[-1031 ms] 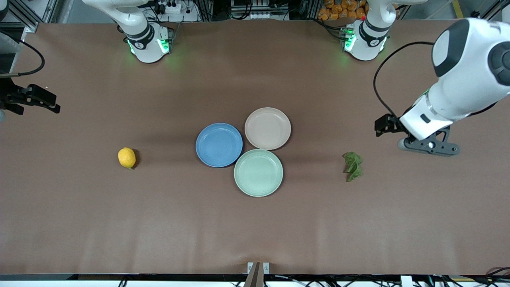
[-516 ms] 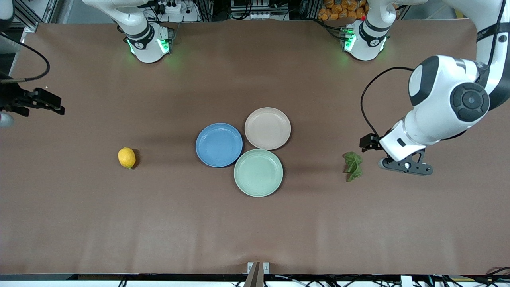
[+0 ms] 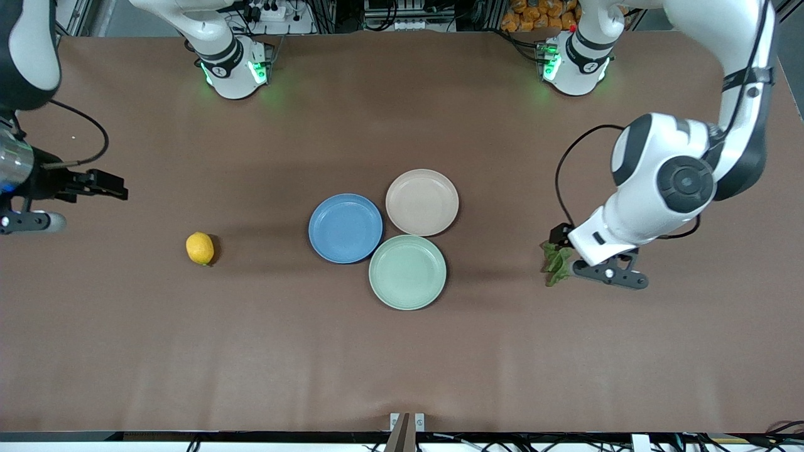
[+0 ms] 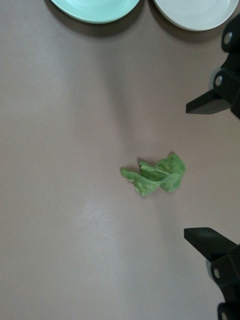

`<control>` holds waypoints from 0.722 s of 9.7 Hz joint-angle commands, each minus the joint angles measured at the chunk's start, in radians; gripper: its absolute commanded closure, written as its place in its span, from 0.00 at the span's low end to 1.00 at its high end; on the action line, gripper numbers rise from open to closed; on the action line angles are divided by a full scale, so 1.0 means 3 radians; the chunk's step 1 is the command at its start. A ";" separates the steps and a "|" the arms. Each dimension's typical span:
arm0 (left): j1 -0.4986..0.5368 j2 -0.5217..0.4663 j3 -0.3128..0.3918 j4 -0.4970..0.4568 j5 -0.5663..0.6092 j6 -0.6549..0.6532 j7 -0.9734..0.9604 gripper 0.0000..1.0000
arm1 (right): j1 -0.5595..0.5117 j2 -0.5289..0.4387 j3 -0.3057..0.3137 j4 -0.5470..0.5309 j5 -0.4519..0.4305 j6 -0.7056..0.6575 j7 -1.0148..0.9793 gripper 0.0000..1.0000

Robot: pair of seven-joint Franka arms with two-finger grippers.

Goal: Place lemon and lettuce in plates
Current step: 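Lower the left gripper to the lettuce while the right gripper reaches the lemon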

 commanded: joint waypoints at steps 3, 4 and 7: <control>0.0039 0.0229 0.0010 0.0053 -0.0089 0.0171 -0.0010 0.00 | -0.0019 -0.0036 0.0021 -0.0423 -0.0007 0.0439 0.0010 0.00; 0.0054 0.0255 0.0010 0.0038 -0.0089 0.0242 -0.0010 0.00 | -0.0019 -0.0036 0.0016 -0.0551 -0.0007 0.0593 0.0010 0.00; 0.0085 0.0398 0.0020 -0.0069 -0.0084 0.0436 -0.0015 0.00 | -0.0030 0.0076 0.0015 -0.0736 -0.0007 0.0870 0.0010 0.00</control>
